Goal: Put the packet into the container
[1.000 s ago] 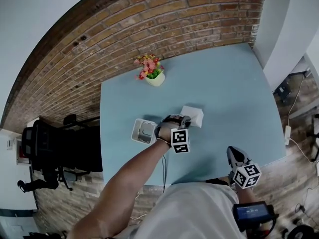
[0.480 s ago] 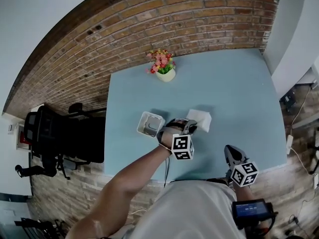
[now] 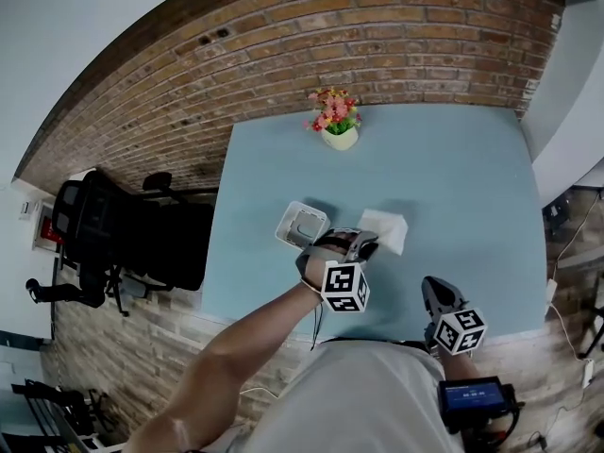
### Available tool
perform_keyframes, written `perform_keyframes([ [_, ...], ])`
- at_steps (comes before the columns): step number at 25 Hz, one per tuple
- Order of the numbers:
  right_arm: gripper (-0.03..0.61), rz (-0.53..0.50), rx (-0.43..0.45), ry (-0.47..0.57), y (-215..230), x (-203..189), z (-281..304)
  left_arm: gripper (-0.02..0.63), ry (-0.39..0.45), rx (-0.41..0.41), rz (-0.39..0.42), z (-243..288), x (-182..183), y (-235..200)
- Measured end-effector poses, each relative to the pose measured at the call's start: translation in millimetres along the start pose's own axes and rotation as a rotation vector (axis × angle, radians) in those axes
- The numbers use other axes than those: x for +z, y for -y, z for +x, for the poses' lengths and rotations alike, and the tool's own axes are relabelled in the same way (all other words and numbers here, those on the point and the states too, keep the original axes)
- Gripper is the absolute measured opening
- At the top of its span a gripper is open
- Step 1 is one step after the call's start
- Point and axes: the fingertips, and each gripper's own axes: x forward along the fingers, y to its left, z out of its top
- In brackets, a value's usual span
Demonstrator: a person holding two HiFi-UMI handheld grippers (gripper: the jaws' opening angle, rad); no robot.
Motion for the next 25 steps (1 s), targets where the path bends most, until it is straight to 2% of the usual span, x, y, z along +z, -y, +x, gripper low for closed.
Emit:
perform_keyframes([
  [10, 0.009, -0.039, 0.071, -0.046, -28, -2, 27, 0.067, -0.059, 0.070, 0.006, -41, -50, -4],
  [16, 0.009, -0.053, 0.096, -0.073, -45, -5, 43, 0.067, -0.129, 0.111, 0.029, -60, -99, -7],
  [25, 0.009, -0.071, 0.097, -0.085, -68, -7, 68, 0.067, -0.194, 0.122, 0.027, -82, -175, -12],
])
